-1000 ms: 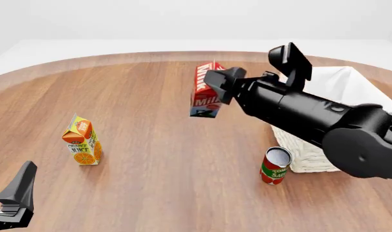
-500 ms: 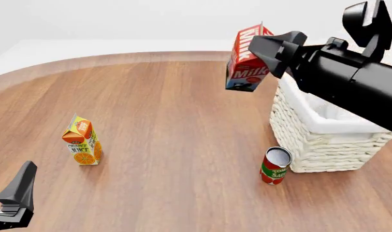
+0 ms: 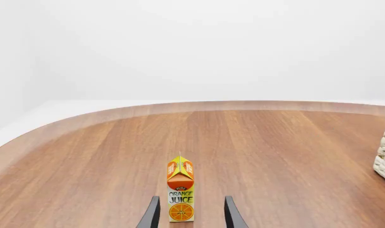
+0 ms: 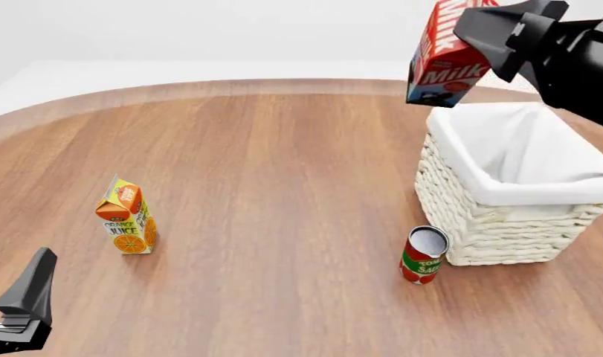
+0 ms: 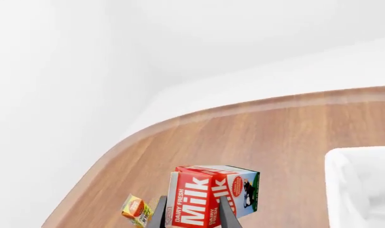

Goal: Pick the milk and place it in the basket.

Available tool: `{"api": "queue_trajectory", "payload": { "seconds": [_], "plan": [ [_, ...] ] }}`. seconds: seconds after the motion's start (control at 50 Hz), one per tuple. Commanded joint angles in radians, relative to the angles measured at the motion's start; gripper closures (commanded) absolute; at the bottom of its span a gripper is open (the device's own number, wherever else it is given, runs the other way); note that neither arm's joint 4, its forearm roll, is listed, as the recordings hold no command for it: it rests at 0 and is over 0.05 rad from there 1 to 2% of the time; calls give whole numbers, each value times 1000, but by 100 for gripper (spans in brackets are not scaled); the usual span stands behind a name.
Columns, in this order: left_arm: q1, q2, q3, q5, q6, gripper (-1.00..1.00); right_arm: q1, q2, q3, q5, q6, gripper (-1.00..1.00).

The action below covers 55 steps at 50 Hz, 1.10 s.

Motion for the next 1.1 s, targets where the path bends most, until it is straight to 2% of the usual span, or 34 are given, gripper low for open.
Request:
{"api": "queue_trajectory", "payload": {
  "seconds": [0.02, 0.18, 0.62, 1.1],
  "plan": [
    [0, 0, 0, 0, 0, -100, -64, -48, -49, 53, -29, 100],
    [0, 0, 0, 0, 0, -100, -126, -57, -65, 81, -51, 100],
    [0, 0, 0, 0, 0, -100, -221, -41, -41, 80, -58, 100],
    [0, 0, 0, 0, 0, -100, -354, 20, 95, -75, -26, 100]
  ]
}}
